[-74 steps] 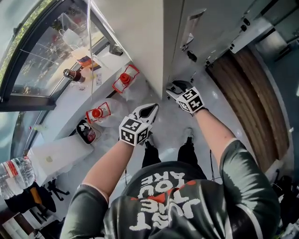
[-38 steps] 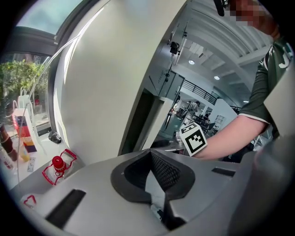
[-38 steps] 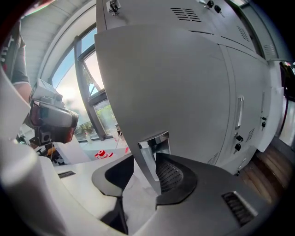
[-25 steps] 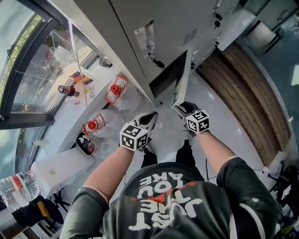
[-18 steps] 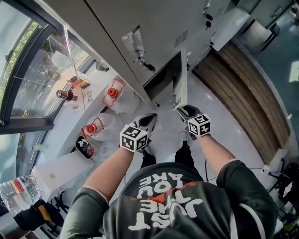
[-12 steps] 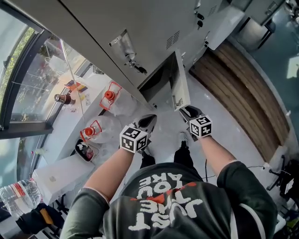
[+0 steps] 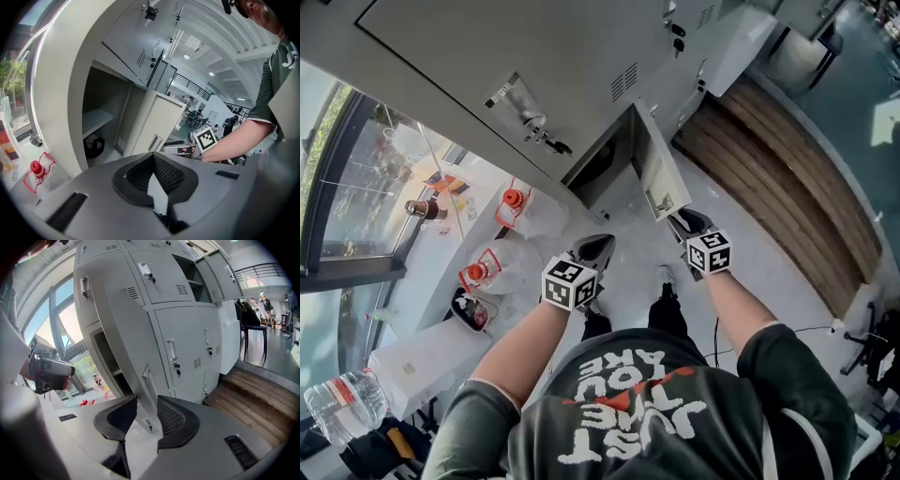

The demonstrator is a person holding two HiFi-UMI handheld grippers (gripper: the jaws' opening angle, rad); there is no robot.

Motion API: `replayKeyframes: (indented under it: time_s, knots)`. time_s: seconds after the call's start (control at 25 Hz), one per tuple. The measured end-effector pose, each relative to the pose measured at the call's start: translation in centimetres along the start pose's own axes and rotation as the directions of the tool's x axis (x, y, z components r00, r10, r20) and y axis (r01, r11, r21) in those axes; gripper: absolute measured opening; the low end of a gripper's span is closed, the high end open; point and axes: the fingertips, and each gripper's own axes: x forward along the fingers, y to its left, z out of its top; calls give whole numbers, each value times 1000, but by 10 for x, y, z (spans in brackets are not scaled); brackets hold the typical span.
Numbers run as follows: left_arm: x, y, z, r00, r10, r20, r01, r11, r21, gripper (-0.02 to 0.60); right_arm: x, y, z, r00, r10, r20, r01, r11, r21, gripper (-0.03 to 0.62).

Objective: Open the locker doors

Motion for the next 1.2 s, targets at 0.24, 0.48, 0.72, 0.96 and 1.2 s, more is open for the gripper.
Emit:
replayKeyframes:
  time_s: [0.24, 0.48, 0.72, 0.96, 1.2]
  knots:
    - [3, -4, -4, 1000, -7, -11, 7, 1000, 2, 6, -10, -26, 2, 999, -43, 4, 43, 999, -18, 129]
    - [4, -6, -6, 1000, -10, -13, 10, 1000, 5, 6, -20, -68, 13, 990, -139, 10, 139, 989, -56, 72]
    - [4, -6, -11, 1000, -8, -28, 8, 1000, 6, 6, -23, -102, 24, 981, -194, 7, 194, 976, -104, 71]
    - [6, -8, -13, 999, -10, -36, 10, 1000, 7, 6, -22, -136, 37, 967, -253, 14, 253, 962, -104, 71]
    - [8, -9, -18, 999, -10, -48, 11, 1000, 7, 6, -16, -168, 54, 951, -309, 5, 307, 943, -125, 69]
